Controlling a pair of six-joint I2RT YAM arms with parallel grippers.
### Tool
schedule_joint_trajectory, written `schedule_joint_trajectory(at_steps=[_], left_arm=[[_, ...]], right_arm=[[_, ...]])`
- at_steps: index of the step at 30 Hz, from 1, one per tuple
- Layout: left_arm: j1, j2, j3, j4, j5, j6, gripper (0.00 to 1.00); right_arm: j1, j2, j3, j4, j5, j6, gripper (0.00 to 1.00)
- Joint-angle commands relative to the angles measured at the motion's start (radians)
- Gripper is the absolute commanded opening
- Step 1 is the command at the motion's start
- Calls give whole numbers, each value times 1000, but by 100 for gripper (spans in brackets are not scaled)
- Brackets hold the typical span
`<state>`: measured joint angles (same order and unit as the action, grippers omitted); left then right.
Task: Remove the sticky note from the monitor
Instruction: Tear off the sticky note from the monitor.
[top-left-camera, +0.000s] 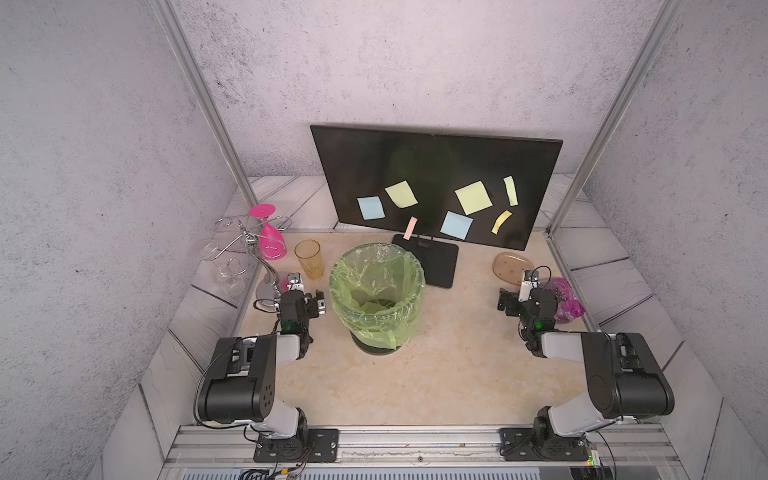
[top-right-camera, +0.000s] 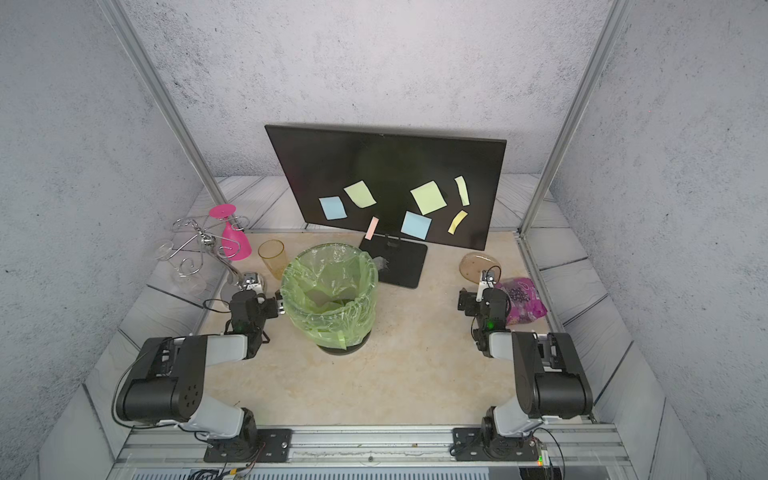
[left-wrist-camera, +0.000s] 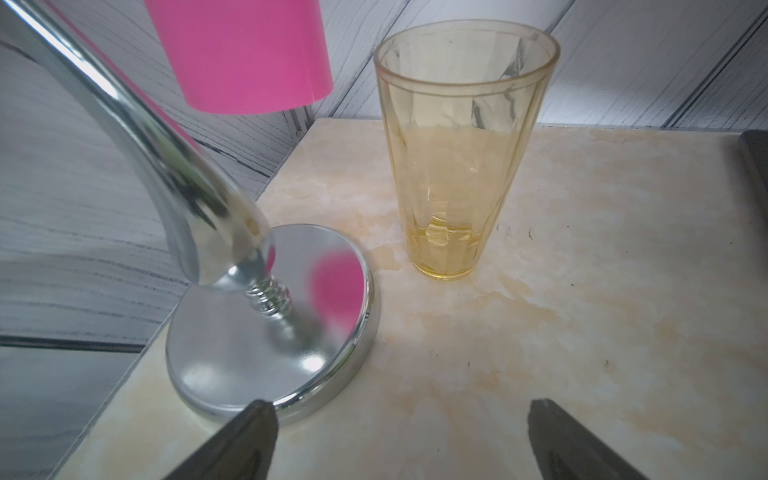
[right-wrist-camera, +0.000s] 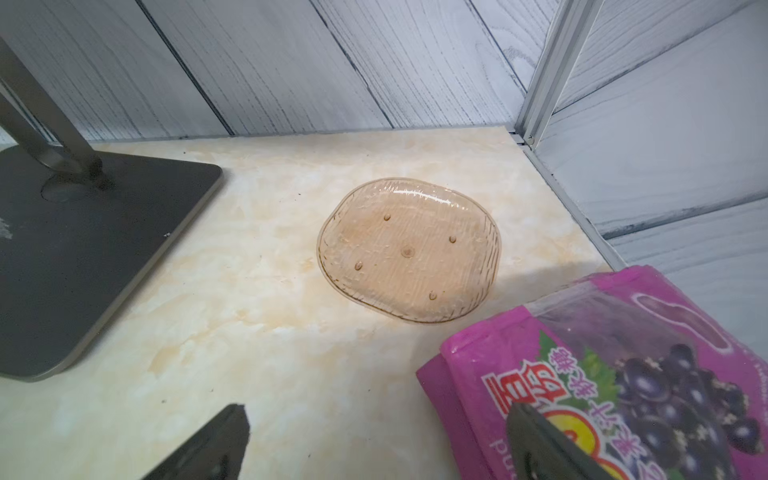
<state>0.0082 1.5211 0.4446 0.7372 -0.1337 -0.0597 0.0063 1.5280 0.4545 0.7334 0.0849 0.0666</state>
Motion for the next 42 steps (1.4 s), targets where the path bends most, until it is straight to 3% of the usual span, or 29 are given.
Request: schedule_joint_trajectory(at_steps=[1,6,11,15,19,21,26,29,32,35,38,42], left_arm=[[-3,4,17,17,16,11,100],[-5,-17,9,27,22,15,100],[-10,-148,69,-202,-31,-9,100],[-14,-190,53,-194,-51,-16,100],[-66,-331,83,-364,-105,-81,100],[-109,-414,114,-482,-196,-130,100],[-195,-530,245,-798,-248,-227,100],[-204,-542,386,-1009,-184,-313,100],[-206,-561,495,-1126,-80,-322,100],[-206,-582,560,-1170,-1,-298,100],[-207,-546,674,-1242,148,-261,100],[-206,-469,830,-1316,290,-243,100]], right_arm=[[3,2,5,-13,6,-13,99],[2,-12,0,-4,-30,-24,99],[3,-126,-3,-102,-22,-22,99],[2,-140,0,-114,-18,-20,99],[4,-266,-21,-215,1,42,99],[2,-369,-42,-256,0,105,99],[3,-567,24,-489,-100,177,99],[4,-659,87,-642,-158,186,99],[3,-690,161,-748,-215,198,99],[3,-666,263,-801,-307,228,99],[3,-611,411,-896,-404,242,99],[2,-572,544,-927,-441,268,99]])
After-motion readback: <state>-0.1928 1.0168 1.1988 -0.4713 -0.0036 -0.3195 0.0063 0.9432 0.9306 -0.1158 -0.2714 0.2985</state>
